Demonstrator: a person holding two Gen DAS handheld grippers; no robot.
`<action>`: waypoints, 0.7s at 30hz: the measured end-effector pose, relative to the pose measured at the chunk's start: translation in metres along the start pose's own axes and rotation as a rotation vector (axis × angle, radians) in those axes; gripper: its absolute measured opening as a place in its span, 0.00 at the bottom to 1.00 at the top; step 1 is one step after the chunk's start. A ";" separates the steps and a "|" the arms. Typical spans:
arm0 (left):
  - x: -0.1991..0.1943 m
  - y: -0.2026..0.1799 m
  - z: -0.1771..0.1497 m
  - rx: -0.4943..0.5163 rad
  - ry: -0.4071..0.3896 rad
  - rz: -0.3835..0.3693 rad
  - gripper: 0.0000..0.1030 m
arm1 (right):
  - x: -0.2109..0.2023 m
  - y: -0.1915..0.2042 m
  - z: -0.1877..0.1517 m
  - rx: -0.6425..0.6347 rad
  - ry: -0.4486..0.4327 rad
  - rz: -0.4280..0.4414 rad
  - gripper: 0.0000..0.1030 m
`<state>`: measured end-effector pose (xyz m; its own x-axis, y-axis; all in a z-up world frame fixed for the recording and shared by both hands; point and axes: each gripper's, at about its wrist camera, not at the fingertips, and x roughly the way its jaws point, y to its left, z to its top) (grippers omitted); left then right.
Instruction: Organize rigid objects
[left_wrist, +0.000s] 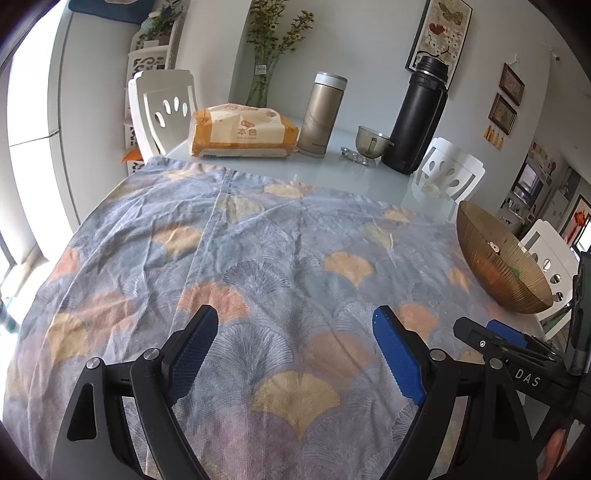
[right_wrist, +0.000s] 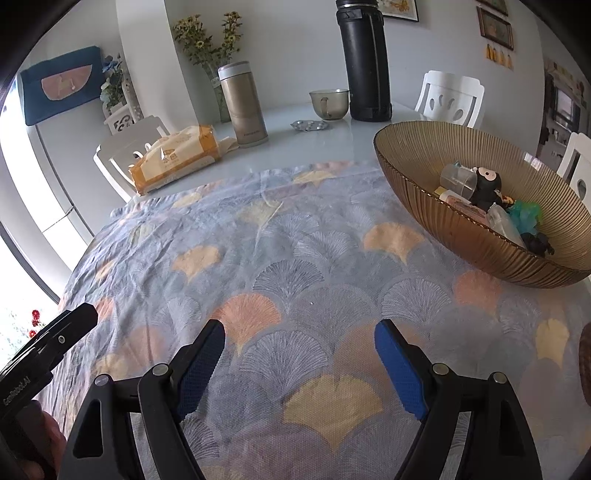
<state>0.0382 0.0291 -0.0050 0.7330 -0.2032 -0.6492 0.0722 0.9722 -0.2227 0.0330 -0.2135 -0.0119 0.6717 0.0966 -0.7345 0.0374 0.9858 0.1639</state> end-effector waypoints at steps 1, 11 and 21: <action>0.000 0.000 0.000 -0.002 0.001 0.006 0.83 | 0.000 -0.001 0.000 0.006 0.002 0.001 0.80; 0.003 0.002 0.001 0.010 0.004 0.068 0.84 | 0.001 -0.003 0.000 0.011 0.009 0.004 0.80; 0.005 -0.001 -0.001 0.041 0.022 0.105 0.84 | 0.002 -0.001 0.000 0.007 0.013 0.009 0.80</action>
<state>0.0416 0.0271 -0.0089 0.7226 -0.1018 -0.6837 0.0233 0.9921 -0.1231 0.0340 -0.2138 -0.0132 0.6624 0.1074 -0.7414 0.0367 0.9838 0.1753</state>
